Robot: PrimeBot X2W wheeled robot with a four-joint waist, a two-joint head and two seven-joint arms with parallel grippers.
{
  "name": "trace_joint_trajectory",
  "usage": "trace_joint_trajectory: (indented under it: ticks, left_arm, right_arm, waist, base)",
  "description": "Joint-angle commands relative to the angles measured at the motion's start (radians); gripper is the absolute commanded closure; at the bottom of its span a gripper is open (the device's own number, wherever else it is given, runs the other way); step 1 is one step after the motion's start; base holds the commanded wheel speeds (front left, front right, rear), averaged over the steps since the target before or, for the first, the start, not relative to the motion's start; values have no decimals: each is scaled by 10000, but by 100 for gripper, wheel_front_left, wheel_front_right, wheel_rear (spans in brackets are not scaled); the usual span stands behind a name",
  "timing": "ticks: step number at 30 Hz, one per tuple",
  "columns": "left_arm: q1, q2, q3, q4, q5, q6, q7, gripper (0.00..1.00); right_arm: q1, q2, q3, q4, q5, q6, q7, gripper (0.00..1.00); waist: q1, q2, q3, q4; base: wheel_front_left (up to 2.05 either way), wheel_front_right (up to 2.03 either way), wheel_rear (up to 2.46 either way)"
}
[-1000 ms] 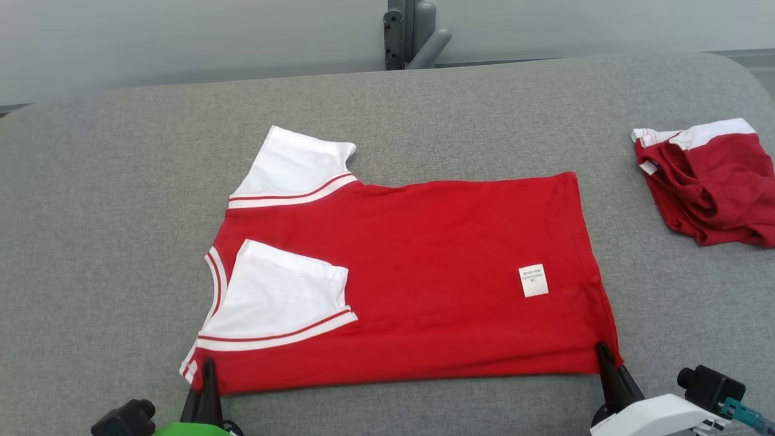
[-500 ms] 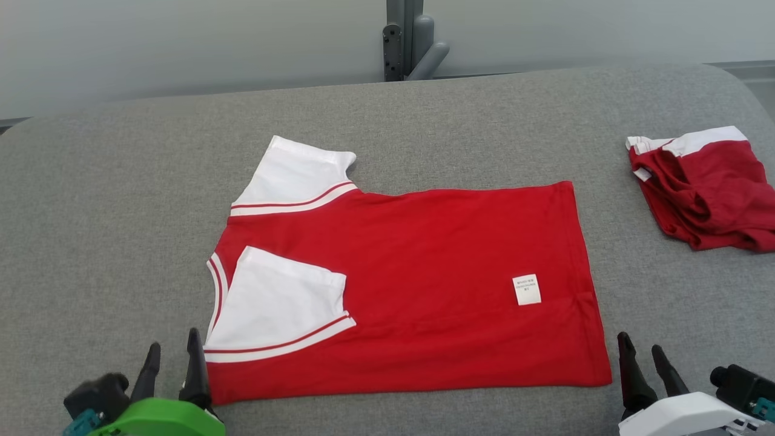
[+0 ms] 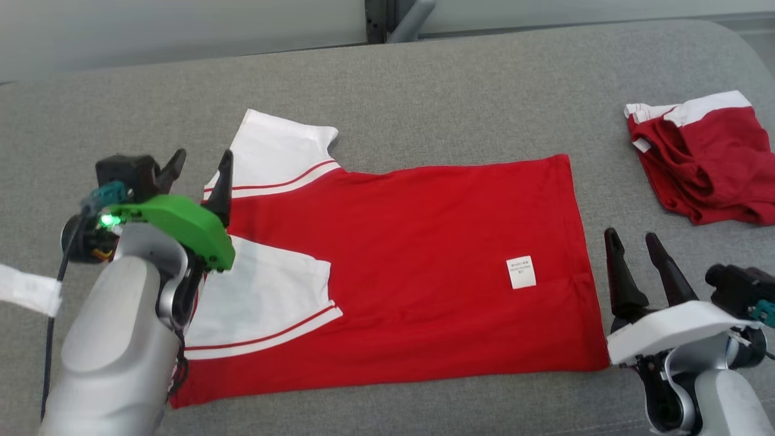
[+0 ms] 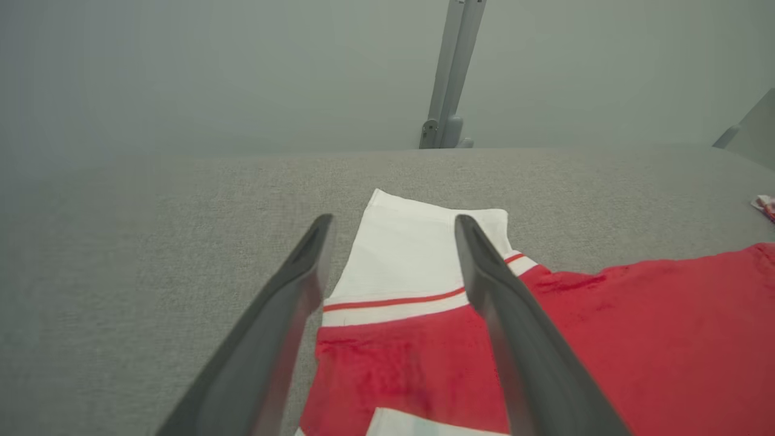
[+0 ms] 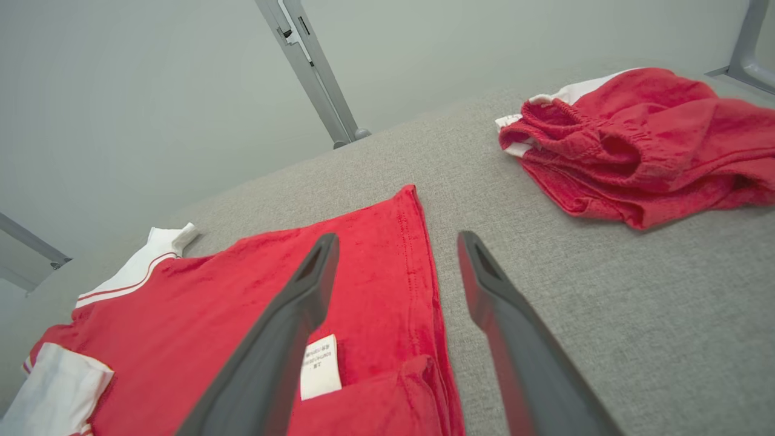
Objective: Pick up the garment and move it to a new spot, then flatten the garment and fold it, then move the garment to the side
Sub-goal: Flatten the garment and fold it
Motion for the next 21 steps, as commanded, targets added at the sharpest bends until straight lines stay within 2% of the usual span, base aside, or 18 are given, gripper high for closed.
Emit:
trace_joint_trajectory:
  ticks: [1,12,18,21]
  left_arm:
    - [-621,-8,-67,453,135,-49,86,0]
    - [-3829,-291,-305,3759,510,134,124,0]
    - [-4637,-206,-291,4892,607,429,-112,0]
    - [-4921,-249,-331,5401,596,403,-220,0]
  right_arm:
    - [-354,-17,186,-143,-154,-2,85,0]
    - [-1480,-17,1125,-960,-100,-2,163,0]
    - [-1526,-16,1318,-1265,166,-2,59,0]
    - [-1509,-17,1376,-1328,254,-2,3,0]
  waist:
    - [0,33,709,-290]
    - [0,33,2550,-984]
    - [0,33,2997,-1194]
    - [0,33,3047,-1246]
  base:
    - [0,0,0]
    - [0,0,0]
    - [0,0,0]
    - [0,0,0]
